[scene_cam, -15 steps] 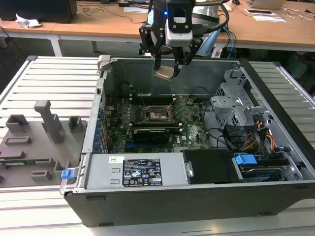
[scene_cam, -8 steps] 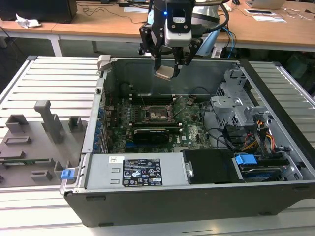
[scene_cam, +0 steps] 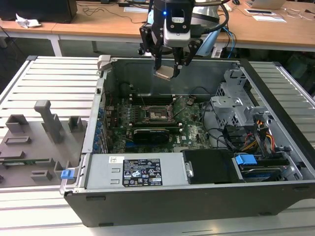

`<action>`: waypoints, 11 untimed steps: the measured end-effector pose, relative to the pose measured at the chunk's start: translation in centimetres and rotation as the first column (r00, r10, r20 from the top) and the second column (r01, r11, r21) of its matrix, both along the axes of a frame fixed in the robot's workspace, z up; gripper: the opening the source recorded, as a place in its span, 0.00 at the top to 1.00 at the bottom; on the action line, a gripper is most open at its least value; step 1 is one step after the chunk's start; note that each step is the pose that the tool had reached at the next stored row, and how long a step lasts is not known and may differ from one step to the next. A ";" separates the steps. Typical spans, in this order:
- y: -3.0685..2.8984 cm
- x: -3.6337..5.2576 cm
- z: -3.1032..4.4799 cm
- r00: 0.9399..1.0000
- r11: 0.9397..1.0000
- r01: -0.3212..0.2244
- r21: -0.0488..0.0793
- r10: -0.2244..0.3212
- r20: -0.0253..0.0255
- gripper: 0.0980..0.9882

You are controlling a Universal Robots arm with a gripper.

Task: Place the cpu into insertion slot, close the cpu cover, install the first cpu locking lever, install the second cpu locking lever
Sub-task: 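Place the cpu into insertion slot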

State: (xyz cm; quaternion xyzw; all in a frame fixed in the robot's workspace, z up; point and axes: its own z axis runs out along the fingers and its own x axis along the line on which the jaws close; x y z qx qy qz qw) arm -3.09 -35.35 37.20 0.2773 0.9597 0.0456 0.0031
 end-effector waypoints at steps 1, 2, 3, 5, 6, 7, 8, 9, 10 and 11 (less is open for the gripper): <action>0.00 0.00 0.00 1.000 1.000 0.003 0.000 -0.003 0.000 0.52; 0.00 -0.01 0.00 1.000 1.000 0.007 0.000 -0.007 0.000 0.52; 0.00 -0.01 -0.01 1.000 1.000 0.010 0.000 -0.010 0.000 0.52; 0.00 -0.01 -0.02 1.000 1.000 0.018 0.000 -0.018 0.000 0.52; 0.00 -0.01 -0.02 1.000 1.000 0.021 0.000 -0.021 0.000 0.52; 0.00 -0.02 -0.02 1.000 1.000 0.024 0.000 -0.024 0.000 0.52; 0.00 -0.02 -0.02 1.000 1.000 0.027 0.000 -0.027 0.000 0.52; 0.00 -0.02 -0.03 1.000 1.000 0.030 0.000 -0.030 0.000 0.52; 0.00 -0.02 -0.03 0.999 0.999 0.034 0.000 -0.034 0.000 0.52; 0.00 -0.02 -0.04 0.999 0.999 0.038 0.000 -0.038 0.000 0.52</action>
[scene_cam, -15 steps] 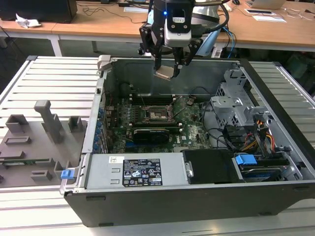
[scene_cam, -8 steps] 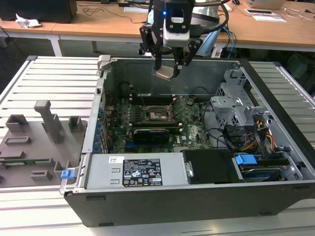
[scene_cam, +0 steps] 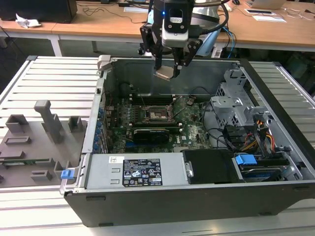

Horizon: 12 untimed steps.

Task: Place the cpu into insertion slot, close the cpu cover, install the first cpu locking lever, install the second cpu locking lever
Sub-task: 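Place the cpu into insertion slot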

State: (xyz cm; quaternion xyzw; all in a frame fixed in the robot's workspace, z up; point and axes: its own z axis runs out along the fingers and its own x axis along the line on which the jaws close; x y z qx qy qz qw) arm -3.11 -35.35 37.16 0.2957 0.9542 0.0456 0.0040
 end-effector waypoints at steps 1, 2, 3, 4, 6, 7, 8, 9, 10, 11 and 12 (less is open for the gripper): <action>0.00 0.00 0.00 1.000 1.000 0.003 0.000 -0.003 0.000 0.52; 0.00 0.00 -0.01 1.000 1.000 0.006 0.000 -0.006 0.000 0.52; 0.00 0.00 -0.01 1.000 1.000 0.008 0.000 -0.008 0.000 0.52; 0.00 0.00 -0.01 1.000 1.000 0.011 0.000 -0.011 0.000 0.52; 0.00 0.00 -0.02 1.000 1.000 0.015 0.000 -0.015 0.000 0.52; 0.00 0.00 -0.02 1.000 1.000 0.017 0.000 -0.017 0.000 0.52; 0.00 0.00 -0.02 1.000 1.000 0.019 0.000 -0.019 0.000 0.52; 0.00 0.00 -0.03 1.000 1.000 0.021 0.000 -0.021 0.000 0.52; 0.00 0.00 -0.03 1.000 1.000 0.023 0.000 -0.023 0.000 0.52; 0.00 0.00 -0.03 1.000 1.000 0.025 0.000 -0.025 0.000 0.52; 0.00 0.00 -0.03 1.000 1.000 0.027 0.000 -0.027 0.000 0.52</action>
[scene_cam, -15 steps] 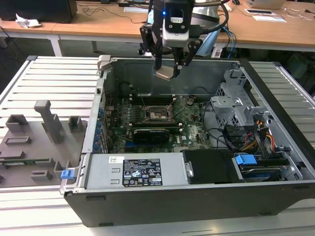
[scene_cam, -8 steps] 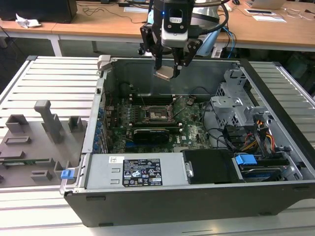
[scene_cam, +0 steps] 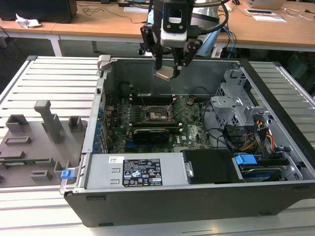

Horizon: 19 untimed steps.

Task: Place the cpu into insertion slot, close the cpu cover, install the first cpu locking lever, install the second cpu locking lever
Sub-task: 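Place the cpu into insertion slot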

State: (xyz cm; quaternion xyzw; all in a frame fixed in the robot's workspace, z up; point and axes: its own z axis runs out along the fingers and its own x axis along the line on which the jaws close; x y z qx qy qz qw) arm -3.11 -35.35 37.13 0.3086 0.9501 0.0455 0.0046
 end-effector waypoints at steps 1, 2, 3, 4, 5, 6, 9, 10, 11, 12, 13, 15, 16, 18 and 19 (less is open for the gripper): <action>0.00 0.00 0.00 1.000 1.000 0.003 0.000 -0.003 0.000 0.52; 0.00 0.00 -0.01 1.000 1.000 0.006 0.000 -0.006 0.000 0.52; 0.00 0.00 -0.01 1.000 1.000 0.010 0.000 -0.010 0.000 0.52; 0.00 -0.01 -0.01 1.000 1.000 0.013 0.000 -0.013 0.000 0.52; 0.00 -0.01 -0.01 1.000 1.000 0.015 0.000 -0.015 0.000 0.52; 0.00 -0.01 -0.02 1.000 1.000 0.019 0.000 -0.019 0.000 0.52; 0.00 -0.02 -0.03 1.000 1.000 0.031 0.000 -0.031 0.000 0.52; 0.00 -0.02 -0.03 0.999 0.999 0.033 0.000 -0.033 0.000 0.52; 0.00 -0.02 -0.03 0.999 0.999 0.035 0.000 -0.035 0.000 0.52; 0.00 -0.02 -0.03 0.999 0.999 0.038 0.000 -0.038 0.000 0.52; 0.00 -0.02 -0.03 0.999 0.999 0.040 0.000 -0.040 0.000 0.52; 0.00 -0.03 -0.03 0.999 0.999 0.045 0.000 -0.045 0.000 0.52; 0.00 -0.04 -0.03 0.999 0.999 0.048 0.000 -0.048 0.000 0.52; 0.00 -0.05 -0.03 0.999 0.999 0.053 0.000 -0.053 0.000 0.52; 0.00 -0.05 -0.03 0.998 0.998 0.055 0.000 -0.055 0.000 0.52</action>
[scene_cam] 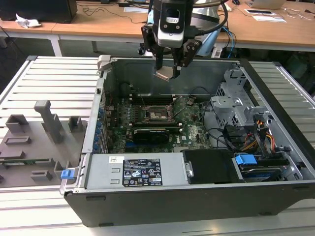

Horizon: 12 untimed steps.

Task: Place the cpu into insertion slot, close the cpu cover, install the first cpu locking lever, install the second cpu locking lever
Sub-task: 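Place the cpu into insertion slot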

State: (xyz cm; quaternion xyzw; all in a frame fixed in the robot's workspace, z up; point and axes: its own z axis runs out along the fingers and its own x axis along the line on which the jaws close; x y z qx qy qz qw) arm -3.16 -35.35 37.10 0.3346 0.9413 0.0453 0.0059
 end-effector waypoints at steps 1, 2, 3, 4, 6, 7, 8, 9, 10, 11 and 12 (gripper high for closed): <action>0.00 0.00 0.00 1.000 1.000 0.003 0.000 -0.003 0.000 0.52; 0.00 -0.01 0.00 1.000 1.000 0.005 0.000 -0.005 0.000 0.52; 0.00 -0.01 0.00 1.000 1.000 0.009 0.000 -0.009 0.000 0.52; 0.00 -0.01 0.00 1.000 1.000 0.011 0.000 -0.011 0.000 0.52; 0.00 -0.02 -0.01 1.000 1.000 0.019 0.000 -0.019 0.000 0.52; 0.00 -0.03 -0.01 1.000 1.000 0.022 0.000 -0.022 0.000 0.52; 0.00 -0.03 -0.01 1.000 1.000 0.025 0.000 -0.025 0.000 0.52; 0.00 -0.04 -0.01 1.000 1.000 0.029 0.000 -0.029 0.000 0.52; 0.00 -0.04 -0.02 1.000 1.000 0.032 0.000 -0.032 0.000 0.52; 0.00 -0.05 -0.02 0.999 0.999 0.034 0.000 -0.034 0.000 0.52; 0.00 -0.05 -0.02 0.999 0.999 0.036 0.000 -0.036 0.000 0.52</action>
